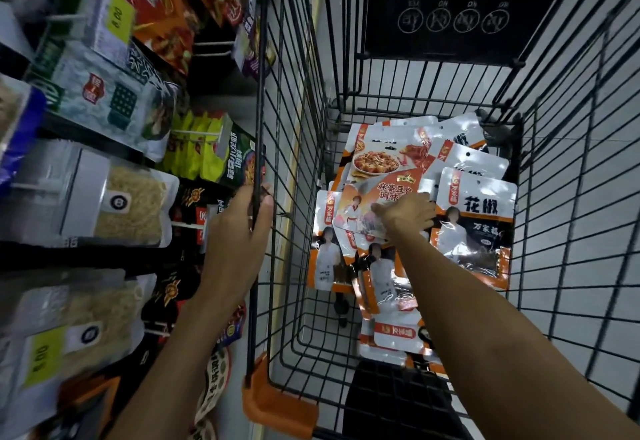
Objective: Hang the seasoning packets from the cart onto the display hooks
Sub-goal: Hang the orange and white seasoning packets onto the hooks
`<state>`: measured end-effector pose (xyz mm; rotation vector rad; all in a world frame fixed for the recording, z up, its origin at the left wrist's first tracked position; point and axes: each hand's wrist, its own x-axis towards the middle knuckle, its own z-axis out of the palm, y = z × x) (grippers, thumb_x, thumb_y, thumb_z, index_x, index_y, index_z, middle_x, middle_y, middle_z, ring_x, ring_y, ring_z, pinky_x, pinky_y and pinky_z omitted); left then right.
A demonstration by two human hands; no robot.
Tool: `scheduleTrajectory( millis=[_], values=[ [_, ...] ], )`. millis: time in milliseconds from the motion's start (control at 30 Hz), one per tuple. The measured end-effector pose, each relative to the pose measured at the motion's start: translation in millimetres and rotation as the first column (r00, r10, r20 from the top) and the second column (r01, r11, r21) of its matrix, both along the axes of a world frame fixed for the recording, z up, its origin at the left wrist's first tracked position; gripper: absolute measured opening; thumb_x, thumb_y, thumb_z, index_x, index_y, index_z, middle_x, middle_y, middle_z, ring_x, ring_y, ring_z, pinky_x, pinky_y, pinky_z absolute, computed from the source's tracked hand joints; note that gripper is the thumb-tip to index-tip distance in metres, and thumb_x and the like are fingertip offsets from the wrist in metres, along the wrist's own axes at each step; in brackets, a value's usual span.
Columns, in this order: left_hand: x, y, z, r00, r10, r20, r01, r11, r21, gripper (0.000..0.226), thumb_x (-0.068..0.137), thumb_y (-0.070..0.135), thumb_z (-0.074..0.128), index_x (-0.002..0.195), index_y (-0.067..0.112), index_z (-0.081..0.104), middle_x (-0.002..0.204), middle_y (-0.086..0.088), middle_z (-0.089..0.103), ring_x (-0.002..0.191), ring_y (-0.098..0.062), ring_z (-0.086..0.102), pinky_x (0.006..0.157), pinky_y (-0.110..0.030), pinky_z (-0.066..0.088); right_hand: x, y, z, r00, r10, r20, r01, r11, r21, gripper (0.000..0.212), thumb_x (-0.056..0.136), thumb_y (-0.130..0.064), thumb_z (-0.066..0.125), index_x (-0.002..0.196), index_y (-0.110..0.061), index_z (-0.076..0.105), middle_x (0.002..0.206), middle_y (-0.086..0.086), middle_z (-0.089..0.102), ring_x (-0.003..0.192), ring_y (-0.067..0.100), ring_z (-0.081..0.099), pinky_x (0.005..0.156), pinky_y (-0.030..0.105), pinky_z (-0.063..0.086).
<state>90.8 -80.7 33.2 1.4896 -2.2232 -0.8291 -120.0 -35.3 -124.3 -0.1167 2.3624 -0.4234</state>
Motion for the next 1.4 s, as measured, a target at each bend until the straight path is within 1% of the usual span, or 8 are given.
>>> scheduleTrajectory(
  millis=[167,333,467,633,800,933,1200,1400],
  values=[
    [-2,-2,-2,1.0,0.019,0.006,-0.019,1.0,-0.019,0.022,0.1,0.022,0.046,0.117,0.016,0.059,0.073,-0.006,0.066,0.062,-0.007,0.058,0.054,-0.012,0.04,-5,0,-18,0.989,-0.058,0.134,0.07,0.994,-0.086,0.045,0.071,-0.029,0.084,0.105,-0.009,0.061,0.109,0.01,0.066,0.1,0.028,0.064,0.088,0.039,0.054],
    [-2,-2,5,1.0,-0.008,0.016,0.008,1.0,0.003,0.024,0.1,0.024,0.045,0.118,0.015,0.058,0.078,-0.005,0.067,0.072,-0.015,0.063,0.067,-0.033,0.048,-15,10,-8,0.951,-0.179,0.251,0.255,0.914,-0.315,0.024,0.078,-0.006,0.075,0.095,-0.01,0.059,0.089,0.003,0.064,0.086,0.025,0.064,0.064,0.028,0.051],
    [-2,-1,16,0.996,-0.015,0.083,0.014,1.0,0.018,0.026,0.099,0.023,0.047,0.116,0.007,0.058,0.082,0.001,0.064,0.073,-0.014,0.061,0.063,-0.018,0.041,-24,36,34,0.919,-0.214,0.331,0.357,0.809,-0.468,0.025,0.082,0.0,0.069,0.1,-0.008,0.055,0.097,0.006,0.064,0.087,0.028,0.067,0.06,0.027,0.056],
    [-15,6,51,0.997,0.047,0.054,-0.034,0.974,-0.222,0.039,0.093,0.021,0.06,0.128,0.004,0.052,0.123,-0.013,0.059,0.114,-0.025,0.054,0.094,-0.022,0.036,-30,74,123,0.804,0.012,0.595,0.409,0.715,-0.567,0.038,0.076,-0.009,0.075,0.107,-0.016,0.055,0.097,0.008,0.071,0.077,0.029,0.073,0.053,0.037,0.06],
    [-45,13,85,0.954,0.129,-0.27,-0.003,0.906,0.423,0.063,0.072,0.045,0.069,0.125,0.014,0.055,0.118,0.004,0.064,0.103,-0.004,0.061,0.088,-0.021,0.047,-8,78,192,0.677,0.331,0.658,0.323,0.669,-0.67,0.052,0.058,-0.017,0.082,0.103,-0.01,0.058,0.092,0.004,0.074,0.081,0.024,0.073,0.07,0.041,0.061],
    [-35,19,93,0.851,0.339,-0.401,0.025,0.737,0.676,0.043,0.062,0.027,0.078,0.097,0.004,0.068,0.093,-0.012,0.074,0.078,-0.023,0.07,0.066,-0.029,0.056,22,72,212,0.624,0.495,0.605,0.208,0.641,-0.739,0.035,0.07,-0.011,0.079,0.1,-0.015,0.062,0.096,0.002,0.075,0.089,0.022,0.072,0.083,0.04,0.058],
    [28,18,81,0.767,0.532,-0.36,-0.186,0.72,0.668,0.027,0.067,0.014,0.077,0.092,0.008,0.068,0.087,-0.006,0.075,0.076,-0.022,0.073,0.062,-0.034,0.059,62,110,151,0.792,0.293,0.536,0.21,0.693,-0.69,0.027,0.09,-0.019,0.066,0.113,-0.013,0.054,0.101,-0.002,0.056,0.098,0.012,0.056,0.075,0.013,0.05],
    [70,-4,72,0.787,0.549,-0.282,-0.353,0.775,0.524,0.038,0.056,0.036,0.088,0.081,0.013,0.072,0.076,-0.002,0.075,0.059,-0.015,0.069,0.045,-0.025,0.052,40,157,62,0.966,0.182,0.181,-0.084,0.889,-0.45,0.024,0.095,-0.017,0.058,0.114,-0.003,0.056,0.102,0.009,0.059,0.096,0.023,0.058,0.083,0.034,0.049]
  ],
)
